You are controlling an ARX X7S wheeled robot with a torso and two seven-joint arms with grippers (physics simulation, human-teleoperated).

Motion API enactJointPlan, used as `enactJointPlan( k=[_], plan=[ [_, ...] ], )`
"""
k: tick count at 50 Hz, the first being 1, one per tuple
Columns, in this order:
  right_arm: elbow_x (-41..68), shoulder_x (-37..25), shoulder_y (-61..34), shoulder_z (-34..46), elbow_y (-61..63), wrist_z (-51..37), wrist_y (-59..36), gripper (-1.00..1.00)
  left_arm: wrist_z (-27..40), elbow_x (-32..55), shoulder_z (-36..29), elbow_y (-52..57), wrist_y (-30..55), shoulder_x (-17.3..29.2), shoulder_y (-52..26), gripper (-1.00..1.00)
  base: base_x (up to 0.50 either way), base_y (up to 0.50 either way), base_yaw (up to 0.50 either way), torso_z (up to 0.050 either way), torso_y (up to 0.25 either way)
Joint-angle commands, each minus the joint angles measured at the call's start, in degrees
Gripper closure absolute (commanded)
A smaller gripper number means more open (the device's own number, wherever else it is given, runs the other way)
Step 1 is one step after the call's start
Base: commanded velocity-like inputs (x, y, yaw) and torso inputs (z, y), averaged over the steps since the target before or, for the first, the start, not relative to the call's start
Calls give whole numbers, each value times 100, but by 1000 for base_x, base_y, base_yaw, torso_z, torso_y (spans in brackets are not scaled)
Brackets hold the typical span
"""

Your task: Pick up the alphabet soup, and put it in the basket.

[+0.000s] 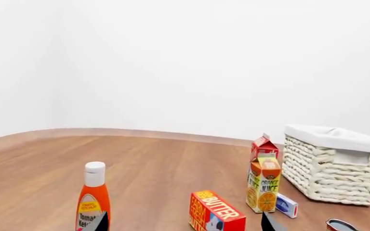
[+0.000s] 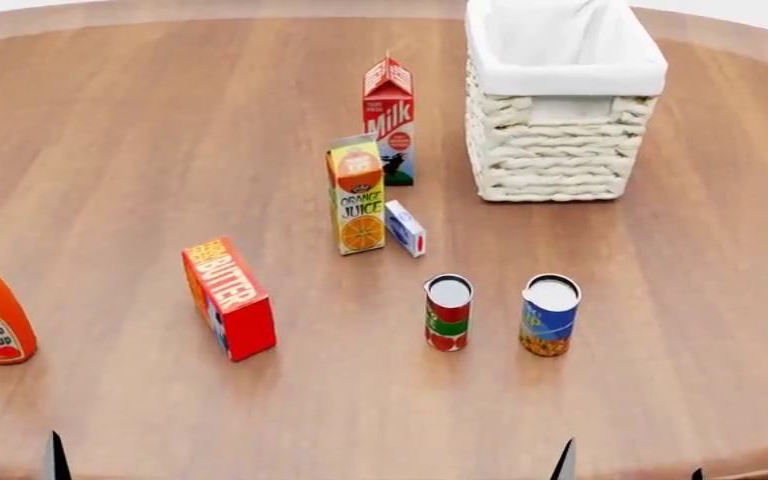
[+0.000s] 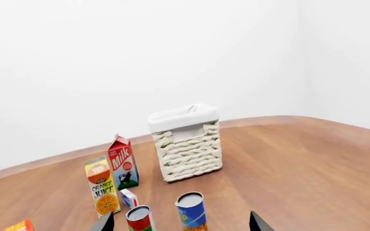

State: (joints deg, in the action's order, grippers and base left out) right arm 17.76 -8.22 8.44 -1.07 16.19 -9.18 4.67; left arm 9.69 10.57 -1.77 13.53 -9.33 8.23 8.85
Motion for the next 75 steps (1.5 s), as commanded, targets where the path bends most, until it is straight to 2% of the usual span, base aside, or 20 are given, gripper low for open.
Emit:
enactJointPlan(
  k=[1, 75],
  plan=[
    [28, -46, 11, 54, 12, -74, 2, -100, 59, 26, -51, -10, -33, 53, 3, -100, 0, -94, 0, 0, 0],
    [295, -289, -67, 276, -79, -350, 29, -100, 336, 152, -337, -39, -132, 311, -13, -100, 0, -204, 0, 0, 0]
  ],
)
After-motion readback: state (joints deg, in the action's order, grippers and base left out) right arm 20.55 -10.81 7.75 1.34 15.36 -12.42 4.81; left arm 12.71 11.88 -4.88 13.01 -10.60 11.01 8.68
